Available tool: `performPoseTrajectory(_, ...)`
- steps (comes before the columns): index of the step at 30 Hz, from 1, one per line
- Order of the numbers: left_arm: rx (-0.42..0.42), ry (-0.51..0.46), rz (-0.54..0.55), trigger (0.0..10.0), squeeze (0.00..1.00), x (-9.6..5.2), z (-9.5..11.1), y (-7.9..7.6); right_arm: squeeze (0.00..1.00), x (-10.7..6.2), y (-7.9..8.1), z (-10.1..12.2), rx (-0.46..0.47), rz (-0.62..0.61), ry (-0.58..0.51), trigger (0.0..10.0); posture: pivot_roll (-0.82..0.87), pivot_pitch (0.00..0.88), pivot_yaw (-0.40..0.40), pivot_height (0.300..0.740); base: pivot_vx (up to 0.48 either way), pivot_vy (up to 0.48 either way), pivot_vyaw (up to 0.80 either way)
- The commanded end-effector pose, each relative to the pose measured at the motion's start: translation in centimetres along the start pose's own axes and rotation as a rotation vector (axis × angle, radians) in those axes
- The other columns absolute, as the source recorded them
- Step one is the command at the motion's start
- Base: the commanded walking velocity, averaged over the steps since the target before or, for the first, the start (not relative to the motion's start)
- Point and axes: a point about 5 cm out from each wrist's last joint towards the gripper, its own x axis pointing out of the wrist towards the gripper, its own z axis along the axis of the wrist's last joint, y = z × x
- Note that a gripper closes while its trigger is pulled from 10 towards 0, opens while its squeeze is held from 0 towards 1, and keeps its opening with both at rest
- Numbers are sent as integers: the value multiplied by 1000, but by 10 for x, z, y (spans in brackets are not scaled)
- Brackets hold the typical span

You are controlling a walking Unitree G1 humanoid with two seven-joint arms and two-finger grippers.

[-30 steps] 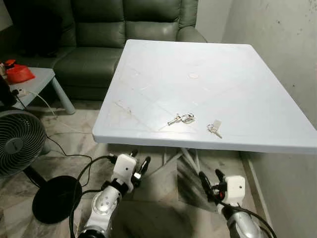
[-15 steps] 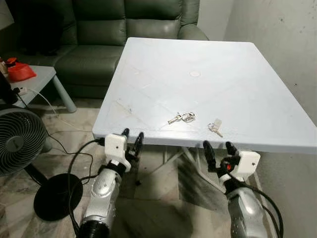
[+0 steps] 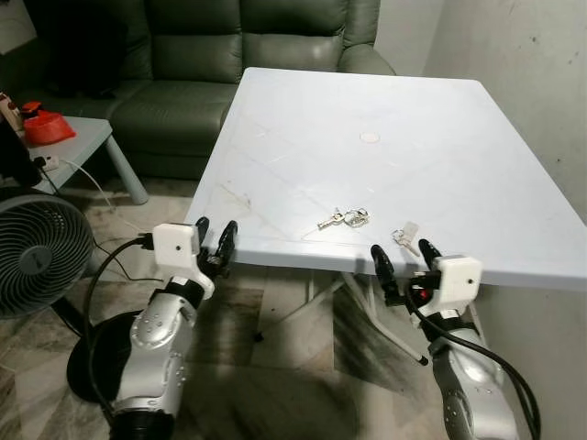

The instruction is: Hang keys on a hook

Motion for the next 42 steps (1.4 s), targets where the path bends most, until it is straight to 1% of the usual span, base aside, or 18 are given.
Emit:
performPoseTrajectory(1,-17,0,-21,10000,0,-4,4,1,1000,-8,-2,-6,-3,-12,42,10000,-139,0,-17,740,0,0,0)
performPoseTrajectory(5,-4,8,-31,10000,0,-4,4,1,1000,-9,-4,-7,-34,-50,57,10000,-140,0,-18,740,0,0,0)
performPoseTrajectory(6,0,11,-40,10000,0,-3,6,1,0,-8,-3,-4,-32,-49,52,10000,-142,0,-18,740,0,0,0)
performPoseTrajectory(8,-6,12,-46,10000,0,-3,7,2,0,-8,-2,-2,-15,-44,50,10000,-143,0,-17,740,0,0,0)
performPoseTrajectory(10,22,30,-47,10000,0,-1,7,4,0,-6,-2,1,-36,-36,49,10000,-145,0,-15,740,0,0,0)
performPoseTrajectory(16,34,42,-63,10000,0,1,9,3,0,-6,-2,3,-41,-28,50,10000,-144,0,-16,740,0,0,0)
performPoseTrajectory(21,21,46,-64,10000,0,2,11,2,0,-5,1,3,-38,-21,59,10000,-145,0,-14,740,0,0,0)
performPoseTrajectory(24,16,47,-76,10000,0,2,11,-1,0,-4,4,3,-22,-12,59,10000,-143,0,-15,740,281,0,0)
performPoseTrajectory(28,20,48,-77,10000,0,4,11,-2,0,-2,7,2,-27,-2,60,10000,-139,0,-14,740,318,0,0)
performPoseTrajectory(42,19,55,-84,10000,0,4,12,-3,0,-2,10,2,-23,8,68,10000,-140,0,-12,740,368,0,0)
